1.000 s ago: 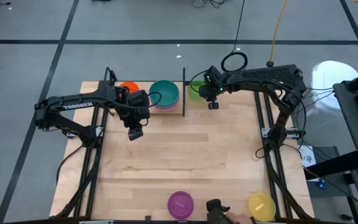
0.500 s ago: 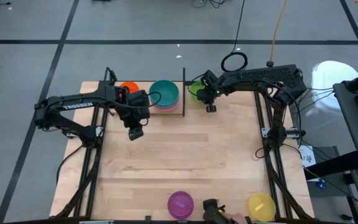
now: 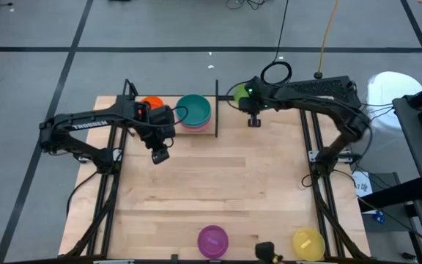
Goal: Place and stack bowls onto a shelf
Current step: Stack the green bowl on the orange bowl on the shelf
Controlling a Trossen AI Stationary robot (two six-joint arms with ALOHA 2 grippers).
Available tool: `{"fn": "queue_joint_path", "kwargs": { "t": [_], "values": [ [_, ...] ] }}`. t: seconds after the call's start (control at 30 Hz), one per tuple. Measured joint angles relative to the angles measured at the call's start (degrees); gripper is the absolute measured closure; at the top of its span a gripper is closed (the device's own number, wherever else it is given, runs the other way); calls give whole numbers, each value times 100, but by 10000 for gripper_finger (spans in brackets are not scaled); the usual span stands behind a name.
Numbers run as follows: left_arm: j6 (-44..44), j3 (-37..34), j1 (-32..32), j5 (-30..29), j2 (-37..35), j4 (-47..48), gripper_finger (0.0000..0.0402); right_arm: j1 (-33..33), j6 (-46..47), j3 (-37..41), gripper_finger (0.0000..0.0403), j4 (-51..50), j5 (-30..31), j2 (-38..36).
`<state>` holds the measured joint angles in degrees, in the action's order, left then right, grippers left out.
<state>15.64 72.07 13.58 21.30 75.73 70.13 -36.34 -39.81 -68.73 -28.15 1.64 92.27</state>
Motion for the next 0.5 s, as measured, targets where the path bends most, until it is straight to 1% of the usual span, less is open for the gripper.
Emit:
{"fn": "queue_joint_path", "kwargs": {
  "t": [0.13,0.2,0.27,0.33,0.47,0.5],
  "values": [
    [48,0,0,-630,-267,-19,339,202,260,0,402,-134,-6,-797],
    [60,0,0,-798,-400,-95,339,370,332,-14,402,-269,-73,-1140],
    [-55,0,0,-832,-527,-268,339,570,373,-107,402,-500,-418,-1420],
    [-361,0,-12,-833,-625,-560,339,798,570,-196,402,-605,-896,-1663],
    [-1340,0,-22,-782,-737,-1317,339,1310,867,-240,402,-592,-1856,-2078],
    [-1559,0,-22,-777,-746,-1511,339,1443,941,-240,402,-596,-1999,-2145]
  ]
}}
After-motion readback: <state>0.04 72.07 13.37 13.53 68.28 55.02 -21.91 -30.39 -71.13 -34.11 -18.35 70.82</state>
